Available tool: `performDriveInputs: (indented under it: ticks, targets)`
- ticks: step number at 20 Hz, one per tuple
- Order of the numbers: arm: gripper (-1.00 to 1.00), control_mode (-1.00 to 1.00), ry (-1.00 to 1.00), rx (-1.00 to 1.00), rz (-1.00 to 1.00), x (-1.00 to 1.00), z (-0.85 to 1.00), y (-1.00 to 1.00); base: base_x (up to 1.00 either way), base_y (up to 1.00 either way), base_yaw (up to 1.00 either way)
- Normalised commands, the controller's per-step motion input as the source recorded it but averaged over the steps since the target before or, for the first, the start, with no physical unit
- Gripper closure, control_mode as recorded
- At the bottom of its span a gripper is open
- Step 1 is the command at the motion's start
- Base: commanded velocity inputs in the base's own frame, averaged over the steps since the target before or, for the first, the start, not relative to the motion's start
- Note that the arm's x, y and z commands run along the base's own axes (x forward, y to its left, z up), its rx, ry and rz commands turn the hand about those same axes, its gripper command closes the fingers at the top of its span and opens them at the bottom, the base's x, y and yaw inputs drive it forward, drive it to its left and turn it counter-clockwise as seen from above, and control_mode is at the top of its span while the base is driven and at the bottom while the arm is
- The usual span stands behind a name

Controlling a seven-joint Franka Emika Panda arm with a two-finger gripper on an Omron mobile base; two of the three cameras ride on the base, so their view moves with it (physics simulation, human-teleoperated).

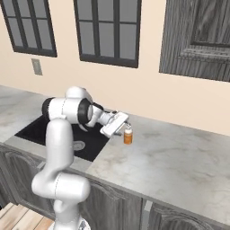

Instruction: Restock the sink supplies by placing the sponge and soap dispenser on the counter and next to the sink. Make sure the soap dispenser is upright.

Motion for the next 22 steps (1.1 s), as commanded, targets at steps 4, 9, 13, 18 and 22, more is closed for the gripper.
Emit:
performDriveInputs:
  ticks: [4,9,13,18,22]
  targets:
    - [-1.00,-1.00,-0.17,0.00,0.00,-0.11,0.36,0.50,0.00,0.00,0.00]
    - [-1.00,-1.00,-0.24,0.00,0.00,-0.52,0.22,0.49,0.00,0.00,0.00]
    - [-1.00,-1.00,-0.38,0.00,-0.01,-0.77,0.25,0.52,0.00,0.00,0.00]
    - [-1.00,-1.00,-0.49,0.00,0.00,-0.93,0.14,0.39,0.00,0.00,0.00]
    - [-1.00,-1.00,-0.54,0.00,0.00,-1.00,0.01,0.25,0.00,0.00,0.00]
